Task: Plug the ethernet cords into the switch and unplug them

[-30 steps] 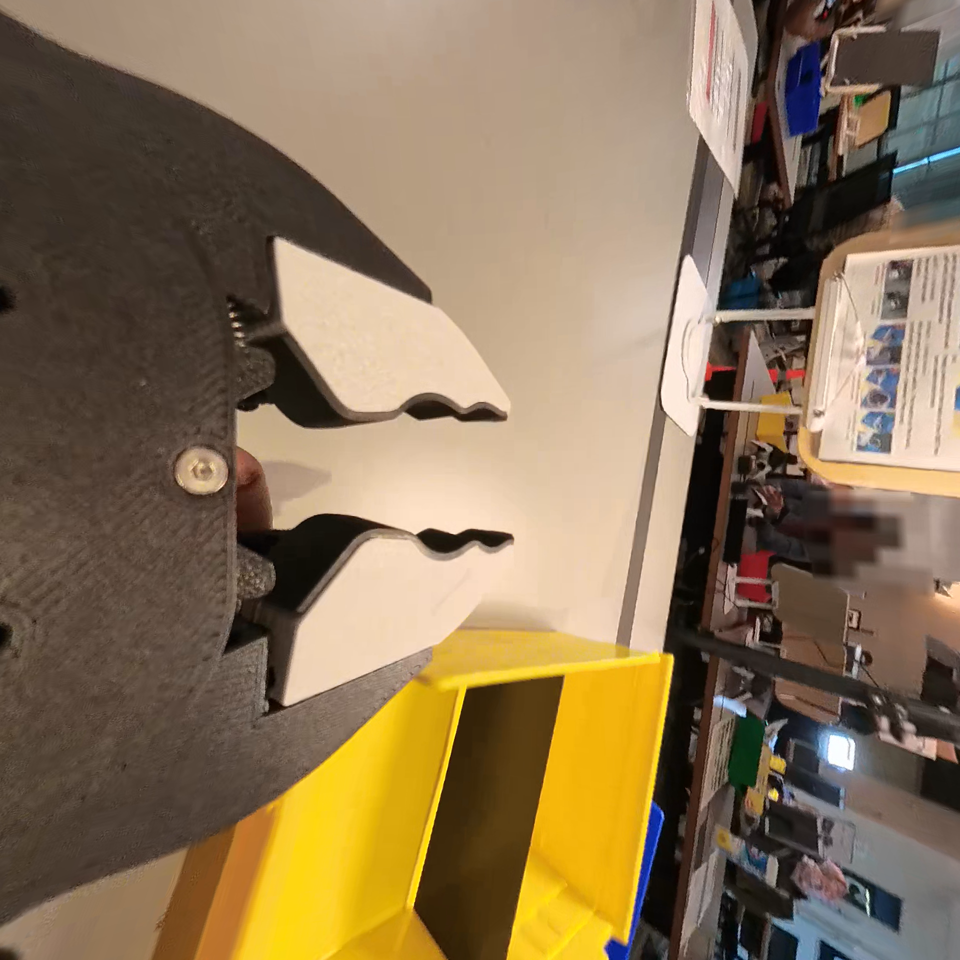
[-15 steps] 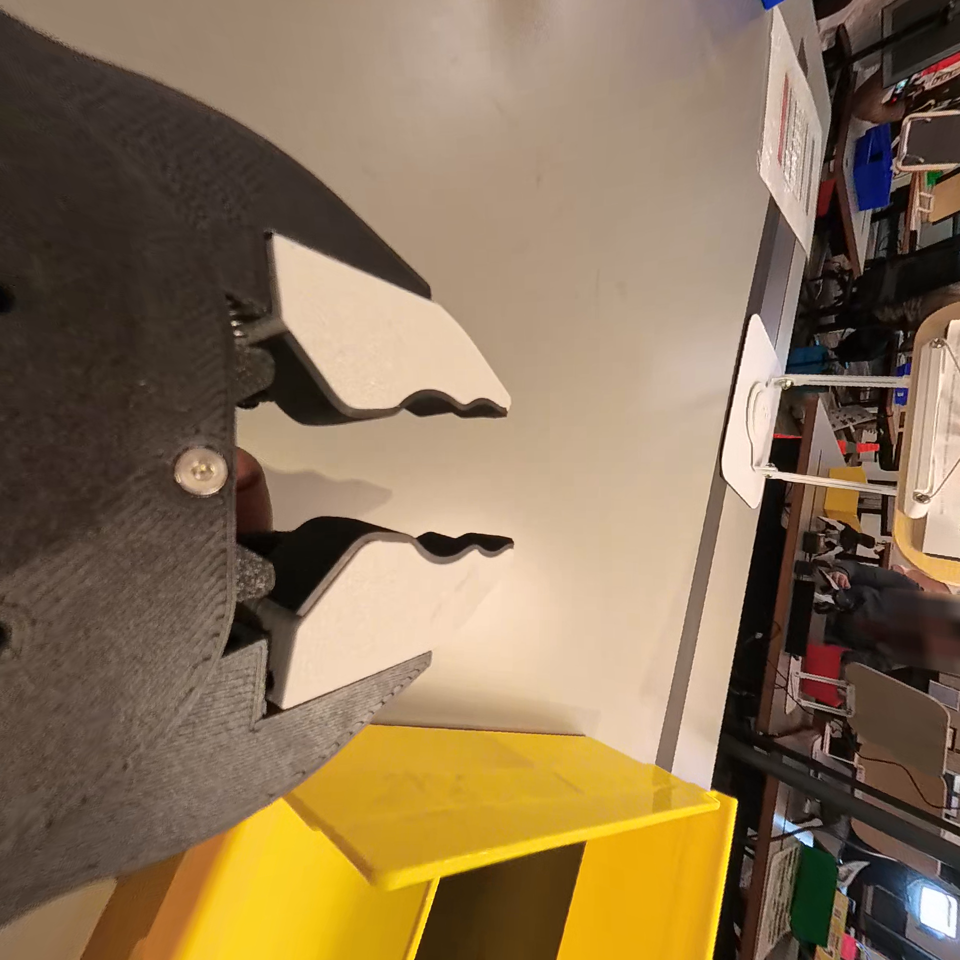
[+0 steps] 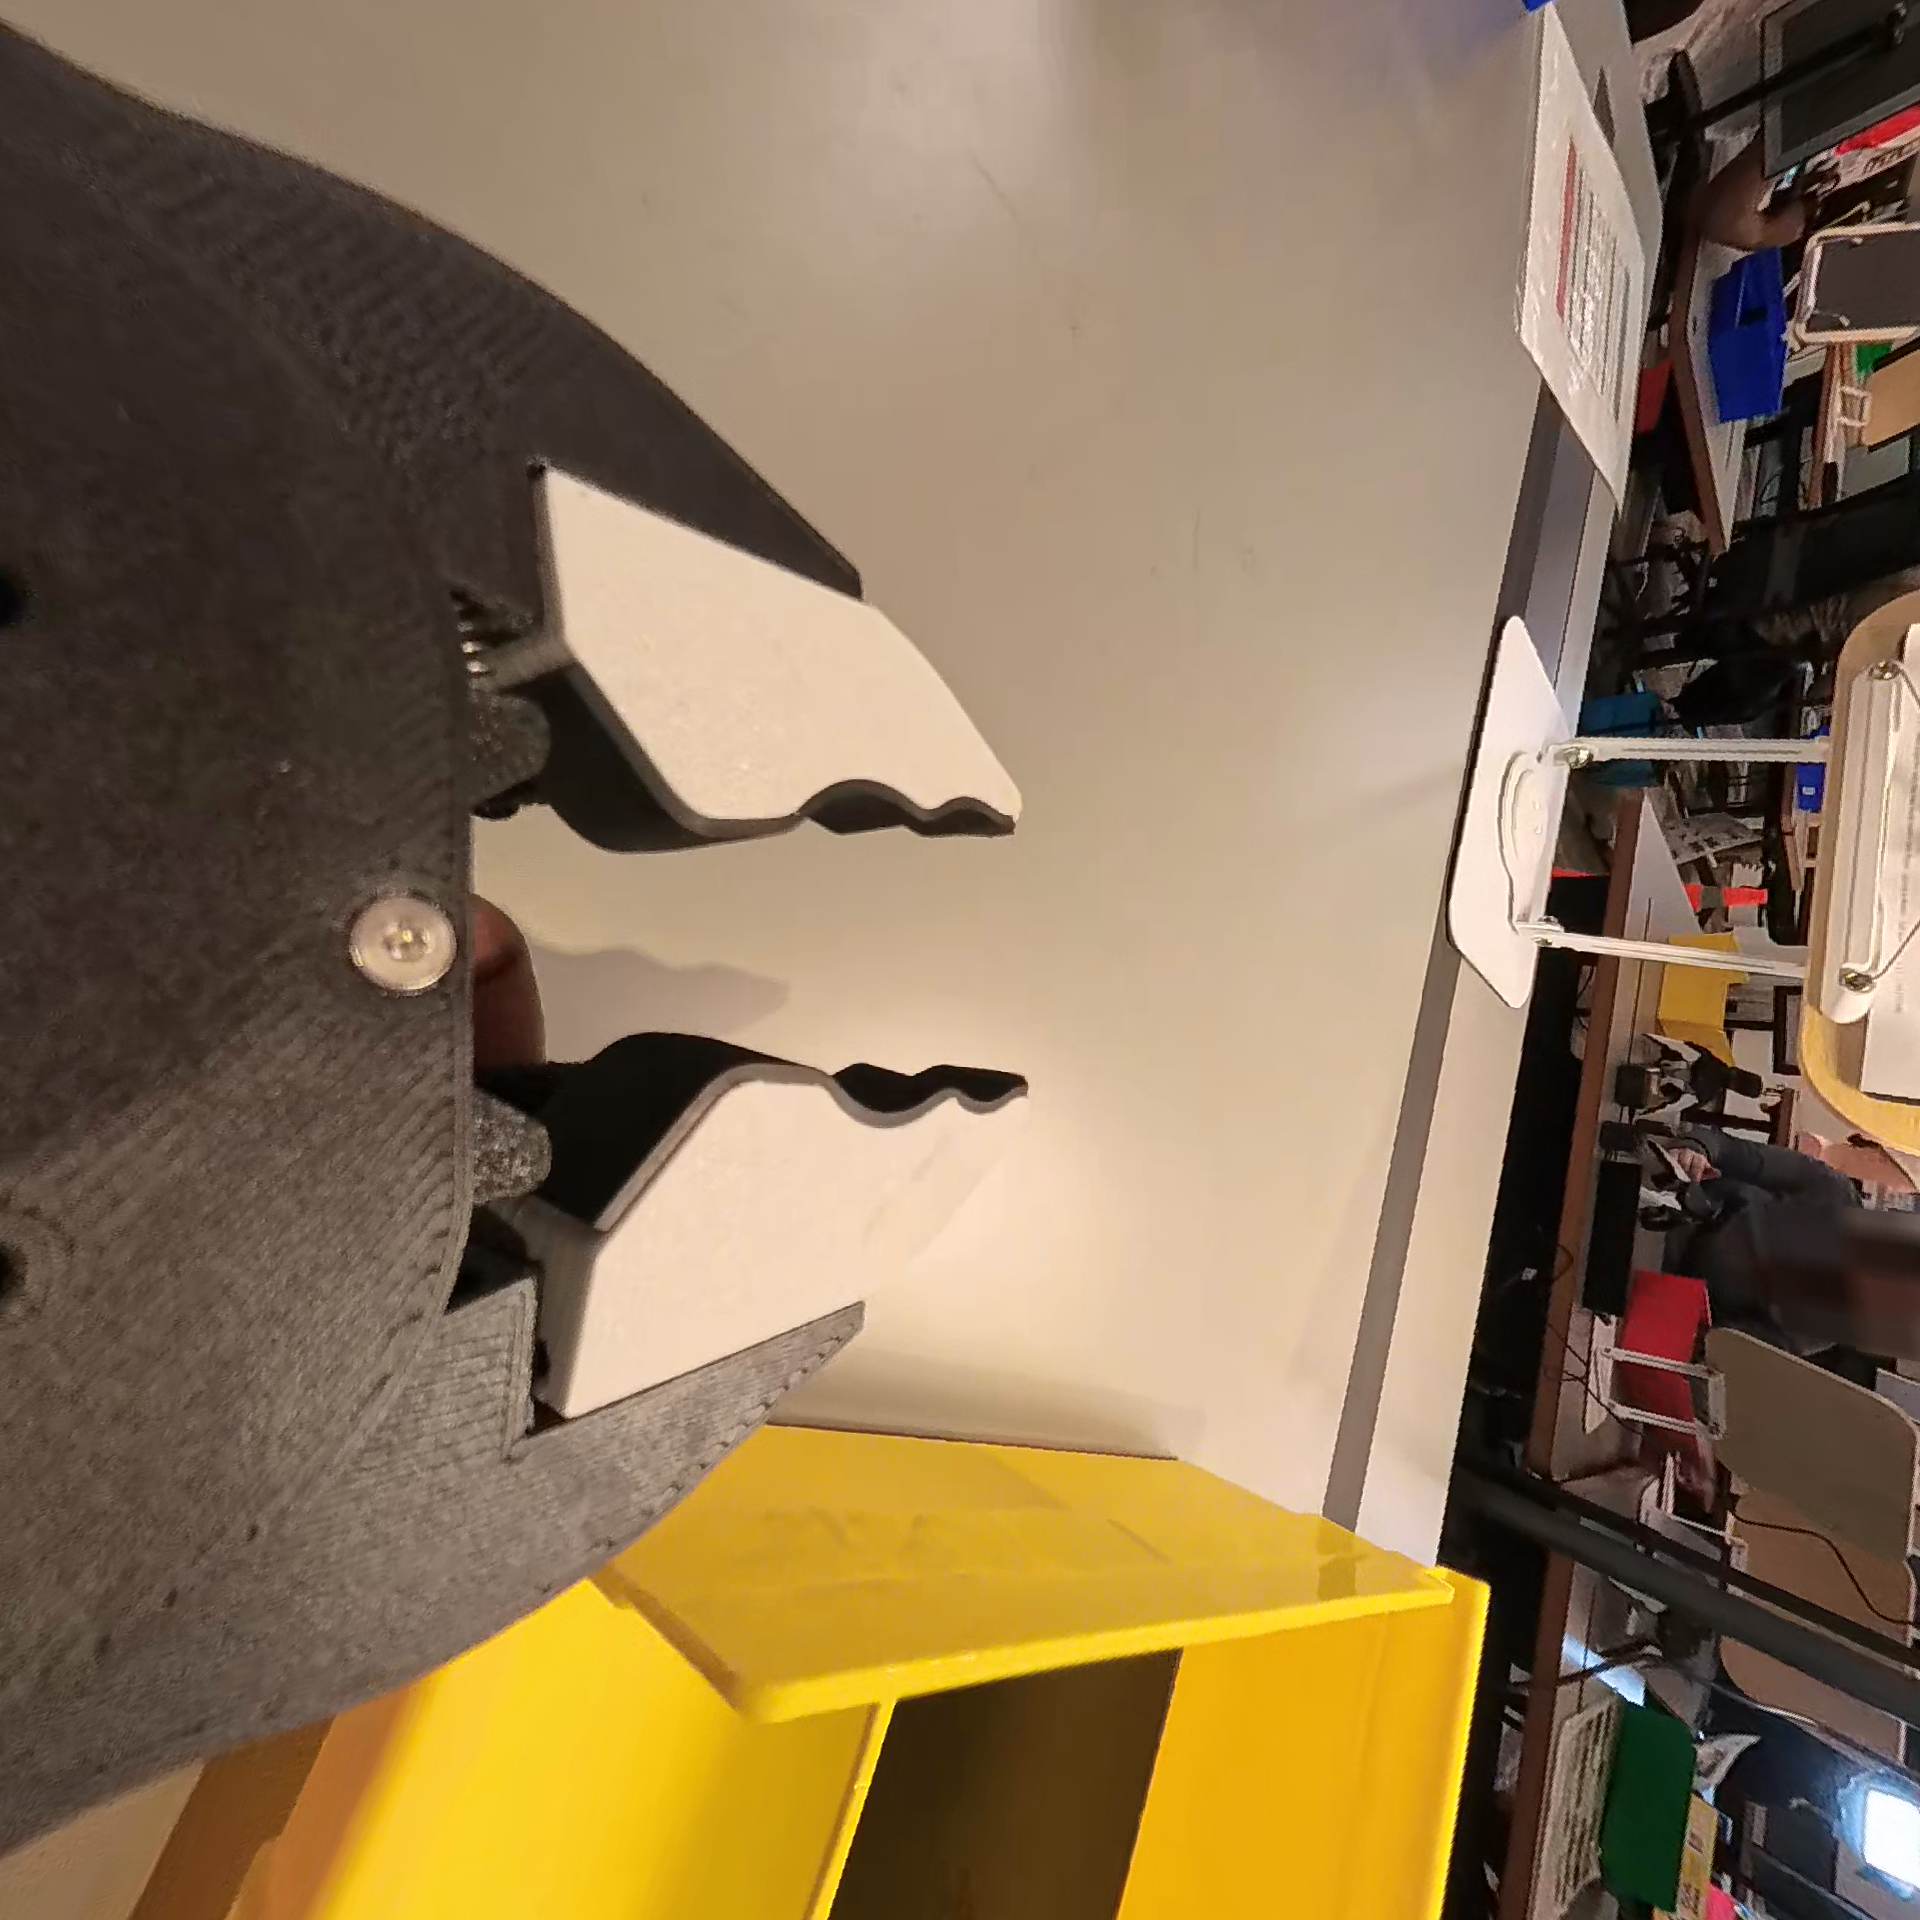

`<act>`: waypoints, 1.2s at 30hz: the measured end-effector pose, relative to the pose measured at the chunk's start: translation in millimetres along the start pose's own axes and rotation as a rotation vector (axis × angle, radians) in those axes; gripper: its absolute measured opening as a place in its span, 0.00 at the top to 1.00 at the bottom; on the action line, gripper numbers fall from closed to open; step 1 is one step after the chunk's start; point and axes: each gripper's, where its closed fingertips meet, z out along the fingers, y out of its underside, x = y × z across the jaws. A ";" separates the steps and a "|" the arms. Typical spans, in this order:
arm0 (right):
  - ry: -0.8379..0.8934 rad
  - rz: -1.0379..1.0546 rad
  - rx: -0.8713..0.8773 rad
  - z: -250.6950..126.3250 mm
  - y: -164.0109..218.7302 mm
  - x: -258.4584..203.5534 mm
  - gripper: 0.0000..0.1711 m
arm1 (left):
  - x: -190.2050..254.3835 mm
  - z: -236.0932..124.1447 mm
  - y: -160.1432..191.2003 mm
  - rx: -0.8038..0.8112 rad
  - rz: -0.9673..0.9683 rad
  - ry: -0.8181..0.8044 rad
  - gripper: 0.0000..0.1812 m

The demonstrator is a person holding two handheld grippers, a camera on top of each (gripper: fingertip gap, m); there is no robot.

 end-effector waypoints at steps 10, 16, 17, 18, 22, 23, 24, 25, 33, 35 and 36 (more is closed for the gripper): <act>-0.021 0.095 0.031 0.2 -6.0 -9.1 0.76 | 115.9 -53.1 -62.9 0.165 0.392 -0.058 0.96; -0.124 0.151 0.135 -7.5 -37.9 -48.3 0.76 | 125.1 -57.3 -83.0 0.229 0.523 -0.330 0.95; -0.146 0.161 0.156 -9.4 -43.9 -54.7 0.76 | 123.3 -60.6 -88.2 0.252 0.512 -0.345 0.95; -0.165 0.168 0.172 -10.6 -48.6 -60.4 0.77 | 120.8 -64.7 -93.7 0.278 0.493 -0.352 0.95; -0.223 0.172 0.184 -9.7 -55.0 -77.1 0.77 | 106.0 -87.3 -115.8 0.372 0.441 -0.377 0.95; -0.227 0.172 0.182 -8.4 -54.5 -78.7 0.77 | 102.9 -92.3 -120.3 0.389 0.428 -0.377 0.95; -0.230 0.171 0.179 -6.7 -53.3 -79.5 0.77 | 99.9 -97.7 -124.9 0.408 0.418 -0.380 0.95; -0.229 0.173 0.173 -4.7 -51.1 -79.1 0.77 | 97.2 -103.7 -129.6 0.428 0.411 -0.388 0.95; -0.176 0.197 0.124 2.9 -27.5 -59.8 0.77 | 114.6 -163.2 -174.9 0.632 0.436 -0.418 0.95; -0.168 0.211 0.122 2.4 -24.5 -55.3 0.77 | 130.0 -181.5 -189.2 0.693 0.459 -0.410 0.95; -0.164 0.215 0.121 2.4 -23.4 -53.3 0.77 | 138.2 -190.8 -196.7 0.721 0.466 -0.406 0.95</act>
